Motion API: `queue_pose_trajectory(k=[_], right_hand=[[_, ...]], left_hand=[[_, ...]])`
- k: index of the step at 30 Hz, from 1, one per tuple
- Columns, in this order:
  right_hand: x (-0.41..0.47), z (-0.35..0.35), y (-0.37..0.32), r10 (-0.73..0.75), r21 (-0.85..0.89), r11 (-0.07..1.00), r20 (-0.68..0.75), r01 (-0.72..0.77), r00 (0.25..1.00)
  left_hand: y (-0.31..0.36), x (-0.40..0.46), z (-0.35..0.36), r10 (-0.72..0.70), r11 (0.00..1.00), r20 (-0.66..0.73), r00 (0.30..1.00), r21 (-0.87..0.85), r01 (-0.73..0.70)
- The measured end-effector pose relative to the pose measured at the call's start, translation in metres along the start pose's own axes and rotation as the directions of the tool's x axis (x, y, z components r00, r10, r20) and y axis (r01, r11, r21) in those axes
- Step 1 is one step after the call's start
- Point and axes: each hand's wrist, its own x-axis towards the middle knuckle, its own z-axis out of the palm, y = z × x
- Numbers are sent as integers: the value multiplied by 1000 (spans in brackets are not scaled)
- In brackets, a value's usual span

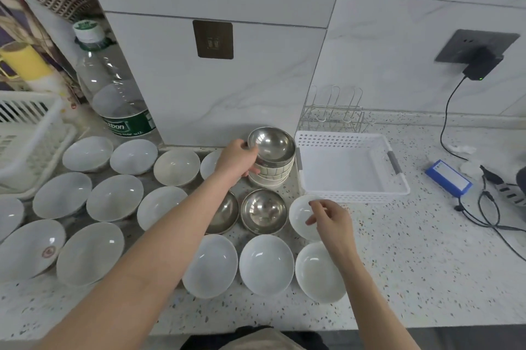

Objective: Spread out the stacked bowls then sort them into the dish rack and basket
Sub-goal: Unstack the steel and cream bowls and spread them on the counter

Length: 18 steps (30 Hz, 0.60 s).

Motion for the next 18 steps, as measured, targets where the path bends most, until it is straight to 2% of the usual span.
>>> queue_pose_trajectory(k=[5,10,13,18], right_hand=[[-14,5,14,81,116,990,12,-82,997],[-5,18,5,96,141,985,11,-97,995],[12,29,-12,109,102,989,7,-109,994],[46,57,-44,130,-31,991,87,-128,988]], left_hand=[[7,0,0,1,992,35,999,-130,4],[13,-10,-15,-22,972,111,994,-231,47],[5,-17,-34,-25,941,136,990,-332,70],[-28,-28,-71,-63,852,125,990,-510,118]])
